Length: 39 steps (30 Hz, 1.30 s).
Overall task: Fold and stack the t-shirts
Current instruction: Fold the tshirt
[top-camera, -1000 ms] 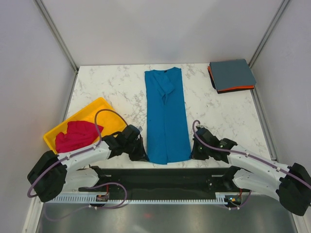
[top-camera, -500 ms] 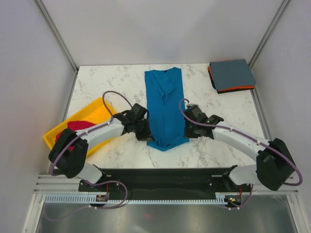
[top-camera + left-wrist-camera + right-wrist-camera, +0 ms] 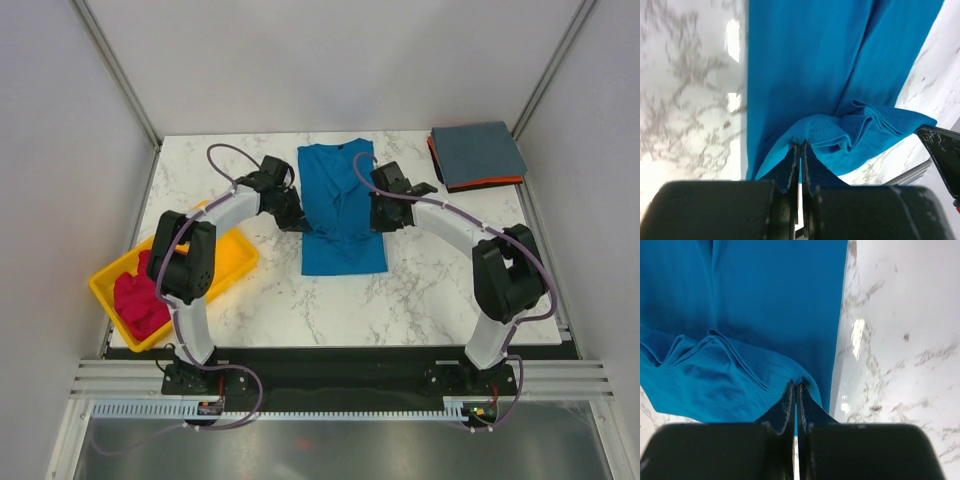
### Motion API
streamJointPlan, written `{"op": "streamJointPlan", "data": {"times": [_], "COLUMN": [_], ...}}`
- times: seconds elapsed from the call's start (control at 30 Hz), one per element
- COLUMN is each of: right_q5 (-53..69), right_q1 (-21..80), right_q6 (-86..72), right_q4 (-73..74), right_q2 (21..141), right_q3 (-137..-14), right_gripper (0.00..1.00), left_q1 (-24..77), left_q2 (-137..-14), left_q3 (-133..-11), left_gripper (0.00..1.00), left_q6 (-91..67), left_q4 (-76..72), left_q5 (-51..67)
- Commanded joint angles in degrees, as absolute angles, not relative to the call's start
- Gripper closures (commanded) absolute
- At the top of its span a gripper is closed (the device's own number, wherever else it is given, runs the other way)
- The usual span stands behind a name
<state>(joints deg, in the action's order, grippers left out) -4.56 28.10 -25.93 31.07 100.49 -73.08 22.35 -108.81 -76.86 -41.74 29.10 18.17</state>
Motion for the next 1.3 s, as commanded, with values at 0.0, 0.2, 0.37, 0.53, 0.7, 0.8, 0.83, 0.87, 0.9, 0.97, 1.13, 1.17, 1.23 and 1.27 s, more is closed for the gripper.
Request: {"op": "streamJointPlan", "data": {"times": [0.0, 0.2, 0.37, 0.53, 0.7, 0.8, 0.83, 0.87, 0.9, 0.97, 1.13, 1.17, 1.23, 1.27], "right_q5": [-4.2, -3.3, -2.1, -1.4, -0.1, 2.5, 3.4, 5.0, 5.6, 7.0, 5.8, 5.7, 6.2, 6.2], "right_q1": [26.0, 22.9, 20.7, 19.7, 17.9, 17.1, 17.0, 16.5, 16.3, 15.6, 15.5, 15.5, 15.5, 15.5], "right_q6": [-23.0, -22.0, -22.0, -21.3, -20.3, -20.1, -20.1, -20.2, -20.1, -19.8, -18.8, -18.8, -18.7, -18.7], "right_q4": [31.3, 32.3, 32.5, 30.9, 29.9, 29.6, 29.7, 29.8, 30.1, 31.8, 37.2, 37.4, 37.2, 37.0], "right_q2": [104.1, 109.2, 113.5, 117.1, 120.4, 122.6, 123.4, 124.9, 125.6, 127.9, 123.7, 122.3, 118.0, 116.6], "right_q3": [-79.7, -87.0, -92.4, -96.7, -100.4, -102.7, -104.4, -105.5, -106.6, -111.0, -108.8, -106.7, -99.8, -97.2], "right_gripper": [1.0, 1.0, 1.0, 1.0, 1.0, 0.95, 0.93, 0.92, 0.87, 0.81, 0.63, 0.61, 0.6, 0.59], "left_q1": [21.2, 18.1, 16.7, 15.4, 14.4, 14.0, 14.0, 14.0, 14.0, 14.0, 14.9, 15.3, 16.6, 17.2], "left_q2": [-112.8, -118.7, -123.5, -127.9, -132.0, -133.7, -134.3, -134.6, -134.6, -133.7, -127.1, -124.7, -122.4, -121.0], "left_q3": [-85.5, -93.1, -100.0, -106.2, -111.1, -113.7, -115.1, -115.8, -117.0, -117.9, -111.3, -109.7, -104.1, -102.1], "left_gripper": [0.98, 0.98, 0.98, 0.98, 0.95, 0.81, 0.79, 0.77, 0.73, 0.69, 0.53, 0.53, 0.53, 0.53], "left_q6": [-37.3, -37.2, -35.8, -35.5, -35.7, -35.7, -35.2, -34.9, -34.1, -33.1, -30.8, -30.4, -29.9, -30.0], "left_q4": [32.7, 34.6, 36.1, 36.9, 38.5, 38.9, 38.9, 38.9, 39.2, 40.2, 41.5, 41.5, 41.5, 41.4], "left_q5": [20.3, 20.7, 22.0, 23.1, 22.1, 22.5, 22.8, 23.2, 23.5, 23.6, 19.6, 18.4, 16.8, 16.3]}}
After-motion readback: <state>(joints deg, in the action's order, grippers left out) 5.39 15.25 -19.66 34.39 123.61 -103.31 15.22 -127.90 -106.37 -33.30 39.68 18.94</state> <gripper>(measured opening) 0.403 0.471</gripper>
